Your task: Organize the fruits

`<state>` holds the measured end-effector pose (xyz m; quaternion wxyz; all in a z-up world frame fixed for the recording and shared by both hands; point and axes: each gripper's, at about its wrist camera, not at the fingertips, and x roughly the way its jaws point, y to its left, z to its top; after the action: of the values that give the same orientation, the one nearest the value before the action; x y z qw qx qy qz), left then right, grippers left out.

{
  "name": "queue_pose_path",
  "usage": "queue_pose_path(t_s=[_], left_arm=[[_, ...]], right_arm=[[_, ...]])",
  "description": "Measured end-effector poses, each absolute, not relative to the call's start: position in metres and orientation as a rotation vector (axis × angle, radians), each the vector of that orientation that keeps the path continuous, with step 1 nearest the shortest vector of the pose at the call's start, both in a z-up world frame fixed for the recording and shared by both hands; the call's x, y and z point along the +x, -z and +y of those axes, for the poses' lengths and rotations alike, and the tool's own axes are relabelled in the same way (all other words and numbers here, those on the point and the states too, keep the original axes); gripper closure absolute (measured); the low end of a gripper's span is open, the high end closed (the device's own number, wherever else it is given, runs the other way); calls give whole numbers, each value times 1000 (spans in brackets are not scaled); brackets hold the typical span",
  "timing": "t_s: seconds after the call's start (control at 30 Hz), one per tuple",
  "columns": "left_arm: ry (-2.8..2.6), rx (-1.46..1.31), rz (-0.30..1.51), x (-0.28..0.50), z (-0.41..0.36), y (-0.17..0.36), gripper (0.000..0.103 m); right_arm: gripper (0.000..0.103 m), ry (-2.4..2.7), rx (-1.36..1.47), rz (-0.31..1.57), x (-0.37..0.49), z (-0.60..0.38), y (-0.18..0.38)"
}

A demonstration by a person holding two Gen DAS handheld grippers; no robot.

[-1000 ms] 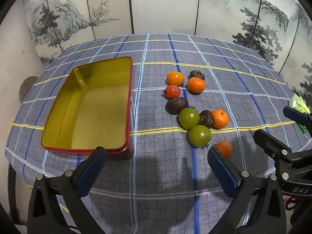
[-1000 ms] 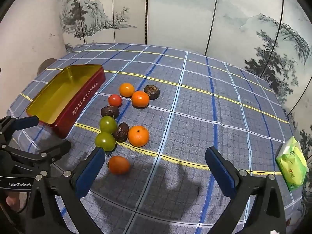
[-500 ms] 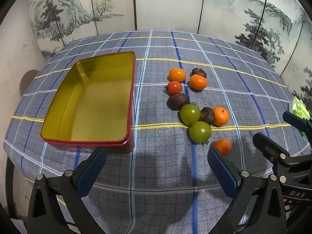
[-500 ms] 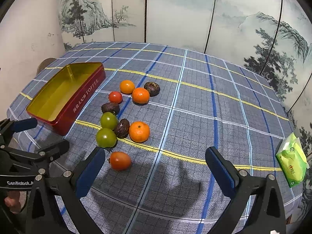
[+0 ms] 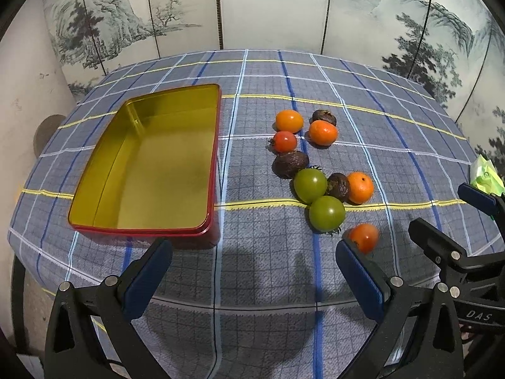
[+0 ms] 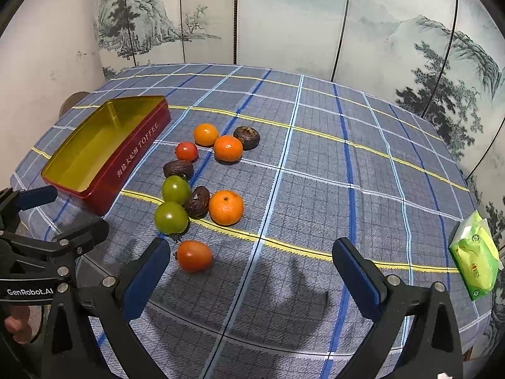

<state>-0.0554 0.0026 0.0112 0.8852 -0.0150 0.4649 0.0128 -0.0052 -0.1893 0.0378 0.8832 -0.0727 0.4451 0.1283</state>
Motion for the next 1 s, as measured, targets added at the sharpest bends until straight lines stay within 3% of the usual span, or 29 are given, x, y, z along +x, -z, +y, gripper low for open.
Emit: queue_pose_path(t_s=[1.0], left_arm=[[-49, -22, 958, -55, 11, -10, 0]], right_arm=[[1, -253, -188, 927, -6, -188, -29]])
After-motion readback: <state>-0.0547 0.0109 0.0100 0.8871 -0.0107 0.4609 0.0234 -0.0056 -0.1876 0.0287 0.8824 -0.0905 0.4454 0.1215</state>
